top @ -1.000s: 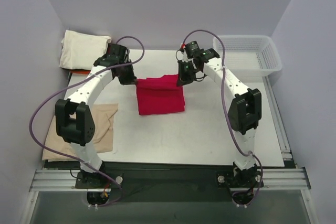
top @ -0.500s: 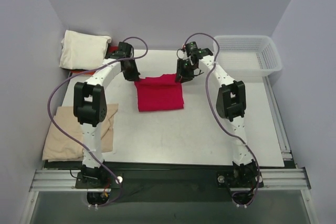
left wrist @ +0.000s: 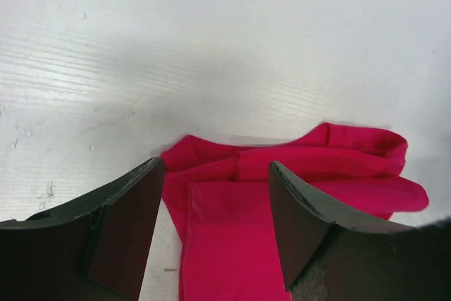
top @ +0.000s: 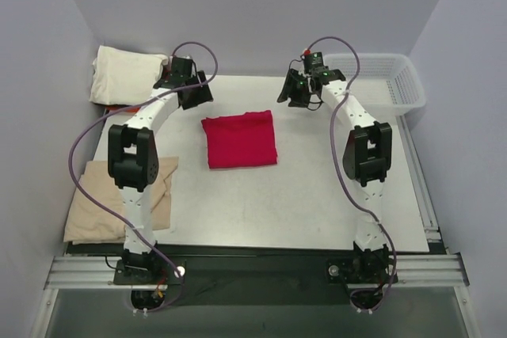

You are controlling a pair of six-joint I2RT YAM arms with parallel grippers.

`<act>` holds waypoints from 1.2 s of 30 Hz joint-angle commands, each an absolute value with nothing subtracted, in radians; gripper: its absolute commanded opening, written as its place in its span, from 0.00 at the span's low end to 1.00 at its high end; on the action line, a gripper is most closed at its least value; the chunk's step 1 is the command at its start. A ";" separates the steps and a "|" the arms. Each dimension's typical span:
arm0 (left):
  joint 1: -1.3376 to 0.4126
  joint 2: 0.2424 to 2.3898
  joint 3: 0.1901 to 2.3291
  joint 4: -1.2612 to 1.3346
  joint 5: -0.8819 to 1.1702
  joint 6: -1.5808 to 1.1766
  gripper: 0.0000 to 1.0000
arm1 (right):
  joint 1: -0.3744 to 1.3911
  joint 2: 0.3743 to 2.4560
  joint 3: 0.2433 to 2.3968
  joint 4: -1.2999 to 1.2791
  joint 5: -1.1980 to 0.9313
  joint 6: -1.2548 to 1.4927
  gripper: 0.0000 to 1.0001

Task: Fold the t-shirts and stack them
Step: Fold the long partially folded tshirt into a neat square, then smooth out wrinkles on the folded tshirt

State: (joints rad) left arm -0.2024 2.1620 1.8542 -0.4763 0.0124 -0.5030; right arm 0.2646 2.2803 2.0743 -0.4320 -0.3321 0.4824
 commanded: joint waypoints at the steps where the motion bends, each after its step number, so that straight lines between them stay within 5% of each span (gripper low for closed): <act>1: -0.210 2.051 1.813 -0.417 0.070 -0.463 0.71 | 0.311 2.154 1.973 -0.414 -0.328 0.468 0.45; 8: -0.239 1.941 1.626 -0.471 0.121 -0.426 0.71 | 0.429 2.075 1.850 -0.483 -0.239 0.371 0.46; 17: -0.265 1.948 1.562 -0.492 0.120 -0.440 0.71 | 0.456 2.232 2.011 -0.520 -0.281 0.425 0.45; 26: -0.275 2.135 1.767 -0.580 0.015 -0.482 0.71 | 0.399 2.514 2.279 -0.496 -0.414 0.572 0.45; 36: -0.282 2.351 1.992 -0.667 -0.100 -0.499 0.71 | 0.325 2.528 2.276 -0.299 -0.502 0.687 0.45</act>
